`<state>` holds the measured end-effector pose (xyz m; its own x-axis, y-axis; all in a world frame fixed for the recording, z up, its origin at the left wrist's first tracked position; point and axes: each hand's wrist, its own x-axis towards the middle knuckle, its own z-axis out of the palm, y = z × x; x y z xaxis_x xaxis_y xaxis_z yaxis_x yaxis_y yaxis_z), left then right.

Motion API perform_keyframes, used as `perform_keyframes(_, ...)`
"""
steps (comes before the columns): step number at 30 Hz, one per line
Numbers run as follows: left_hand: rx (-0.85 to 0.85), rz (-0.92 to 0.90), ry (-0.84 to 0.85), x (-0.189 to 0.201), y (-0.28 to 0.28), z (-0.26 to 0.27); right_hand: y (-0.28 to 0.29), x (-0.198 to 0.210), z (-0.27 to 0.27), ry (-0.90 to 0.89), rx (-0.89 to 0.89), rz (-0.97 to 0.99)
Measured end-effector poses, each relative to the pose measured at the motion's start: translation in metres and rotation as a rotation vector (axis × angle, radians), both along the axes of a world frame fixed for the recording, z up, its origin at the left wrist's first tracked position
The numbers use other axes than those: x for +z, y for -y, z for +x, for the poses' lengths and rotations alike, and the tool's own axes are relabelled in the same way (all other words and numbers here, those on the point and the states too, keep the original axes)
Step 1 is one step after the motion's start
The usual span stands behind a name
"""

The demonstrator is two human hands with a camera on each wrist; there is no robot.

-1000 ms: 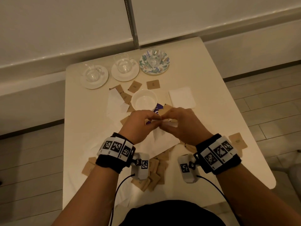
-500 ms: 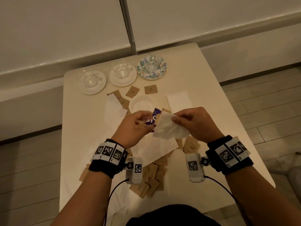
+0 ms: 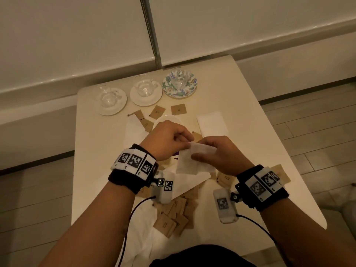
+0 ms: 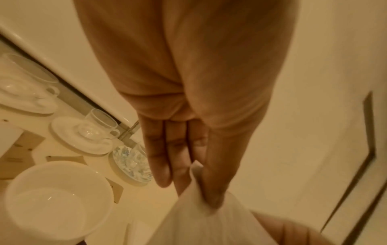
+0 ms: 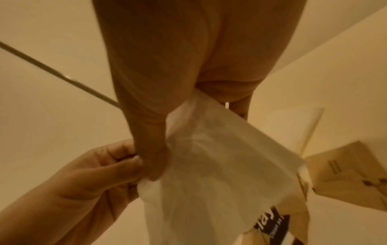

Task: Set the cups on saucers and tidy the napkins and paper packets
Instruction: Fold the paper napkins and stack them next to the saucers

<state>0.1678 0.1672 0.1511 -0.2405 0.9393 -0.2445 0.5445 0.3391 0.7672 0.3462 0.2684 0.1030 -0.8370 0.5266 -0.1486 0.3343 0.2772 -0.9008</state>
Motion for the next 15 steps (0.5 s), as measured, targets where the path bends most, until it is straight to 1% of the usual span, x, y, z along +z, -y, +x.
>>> perform_keyframes(2, 0.053, 0.011, 0.035, -0.002, 0.005, -0.006, -0.002, -0.007, 0.004, 0.016, -0.032, -0.041)
perform_keyframes(4, 0.092, 0.01, 0.032, -0.005, 0.009, -0.012, -0.004, -0.012, 0.009, -0.007, -0.064, -0.13)
perform_keyframes(7, 0.078, -0.006, 0.03, -0.008, 0.01, -0.009, -0.007, -0.014, 0.011, -0.031, -0.065, -0.197)
perform_keyframes(10, -0.006, -0.047, -0.012, -0.01, -0.001, 0.0, -0.008, -0.012, 0.005, 0.028, 0.006, -0.148)
perform_keyframes(12, -0.049, -0.071, -0.055, -0.011, -0.007, 0.003, -0.008, -0.01, 0.001, 0.036, 0.033, -0.114)
perform_keyframes(13, -0.042, -0.07, -0.058, -0.012, -0.009, 0.003, -0.007, -0.01, 0.001, 0.027, 0.033, -0.11)
perform_keyframes(15, 0.012, -0.039, -0.007, -0.015, -0.008, 0.0, -0.008, -0.012, 0.004, 0.013, 0.025, -0.112)
